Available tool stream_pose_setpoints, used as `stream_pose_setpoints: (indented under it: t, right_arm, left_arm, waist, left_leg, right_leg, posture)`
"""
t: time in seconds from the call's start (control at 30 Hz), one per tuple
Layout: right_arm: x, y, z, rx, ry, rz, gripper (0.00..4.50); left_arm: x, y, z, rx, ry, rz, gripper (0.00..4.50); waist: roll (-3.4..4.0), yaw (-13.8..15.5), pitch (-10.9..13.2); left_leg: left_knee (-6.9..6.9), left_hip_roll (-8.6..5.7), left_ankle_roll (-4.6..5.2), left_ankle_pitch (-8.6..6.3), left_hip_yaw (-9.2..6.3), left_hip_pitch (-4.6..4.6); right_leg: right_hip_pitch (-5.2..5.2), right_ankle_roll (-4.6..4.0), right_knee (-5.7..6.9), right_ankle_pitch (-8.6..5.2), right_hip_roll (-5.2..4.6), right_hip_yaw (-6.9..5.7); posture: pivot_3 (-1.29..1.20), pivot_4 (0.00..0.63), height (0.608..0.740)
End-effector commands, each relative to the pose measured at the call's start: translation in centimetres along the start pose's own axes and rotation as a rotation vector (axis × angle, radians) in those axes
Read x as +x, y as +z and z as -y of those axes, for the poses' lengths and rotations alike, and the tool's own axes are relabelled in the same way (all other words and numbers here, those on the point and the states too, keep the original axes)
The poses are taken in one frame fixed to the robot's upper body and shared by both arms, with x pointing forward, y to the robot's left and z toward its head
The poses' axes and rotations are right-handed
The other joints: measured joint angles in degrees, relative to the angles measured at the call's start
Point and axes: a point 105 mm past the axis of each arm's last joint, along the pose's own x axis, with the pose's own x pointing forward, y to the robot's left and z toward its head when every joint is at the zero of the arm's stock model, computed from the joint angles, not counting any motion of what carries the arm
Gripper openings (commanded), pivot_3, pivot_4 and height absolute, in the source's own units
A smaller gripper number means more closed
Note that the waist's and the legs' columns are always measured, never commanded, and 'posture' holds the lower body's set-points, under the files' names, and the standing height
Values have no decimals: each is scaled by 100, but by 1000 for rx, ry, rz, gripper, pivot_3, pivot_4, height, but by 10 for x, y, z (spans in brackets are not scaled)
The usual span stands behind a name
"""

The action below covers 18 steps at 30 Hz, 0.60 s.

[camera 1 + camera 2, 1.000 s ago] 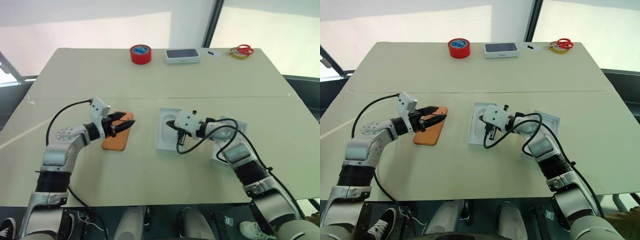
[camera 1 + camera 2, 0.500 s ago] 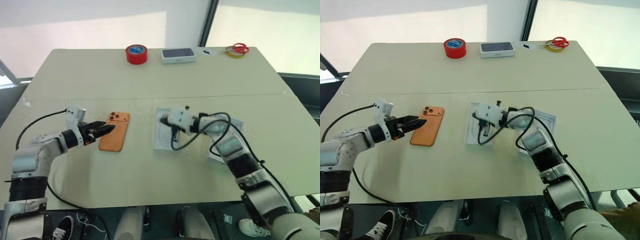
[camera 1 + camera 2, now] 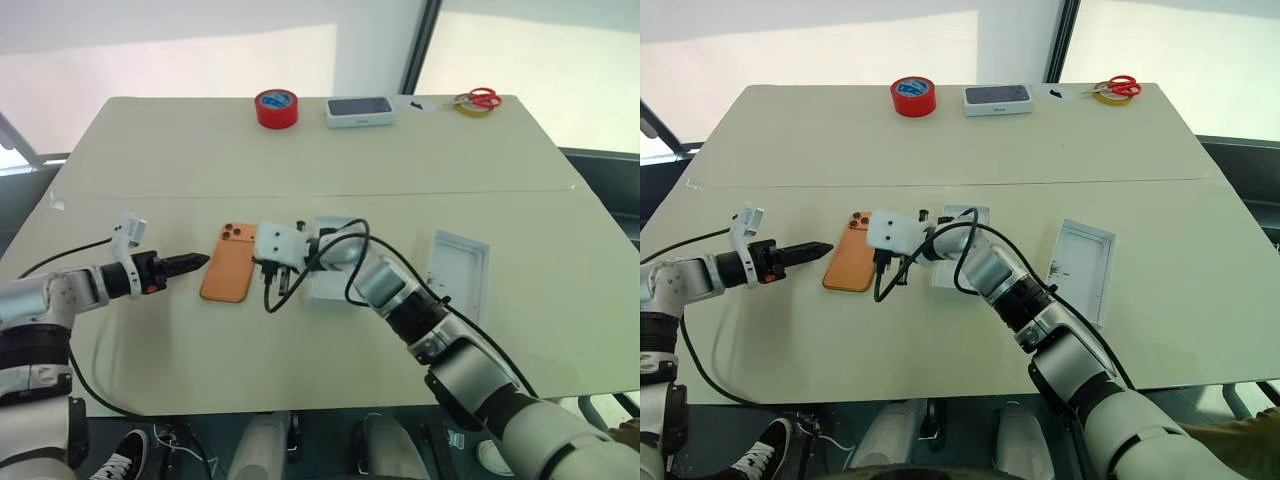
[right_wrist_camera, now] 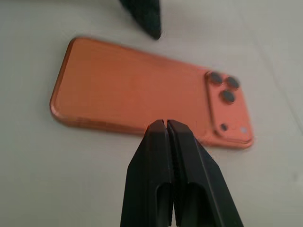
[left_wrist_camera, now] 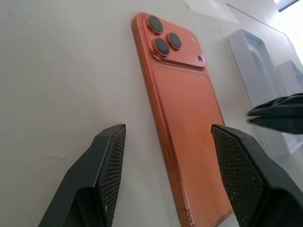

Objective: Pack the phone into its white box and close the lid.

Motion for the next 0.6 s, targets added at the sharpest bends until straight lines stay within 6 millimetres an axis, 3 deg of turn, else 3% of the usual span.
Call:
stream_pose_setpoints:
  t: [0.03, 0.43, 0.6]
  right_arm:
    - [4, 9, -3, -68, 17, -2, 92]
    - [6, 6, 3, -81, -29, -24, 92]
    - [3, 3, 4, -85, -32, -30, 92]
  left_arm:
    - [12, -16, 0, -13, -22, -92, 3038]
    - [35, -65, 12, -49, -143, -311, 3038]
    - [49, -56, 25, -49, -175, -297, 3038]
  waist:
    - [1, 0, -2]
    - [15, 2, -32]
    - [25, 36, -43]
  left_leg:
    - [0, 0, -1, 0, 1, 0]
    - [-11, 0, -4, 1, 9, 8]
    - [-11, -4, -4, 1, 8, 12]
  right_leg:
    - [-1, 0, 0, 0, 0, 0]
    - [0, 0, 2, 0, -2, 0]
    - [5, -1, 2, 0, -6, 0]
  posture:
    - [0, 150, 735]
    - [0, 150, 735]
    - [0, 150, 735]
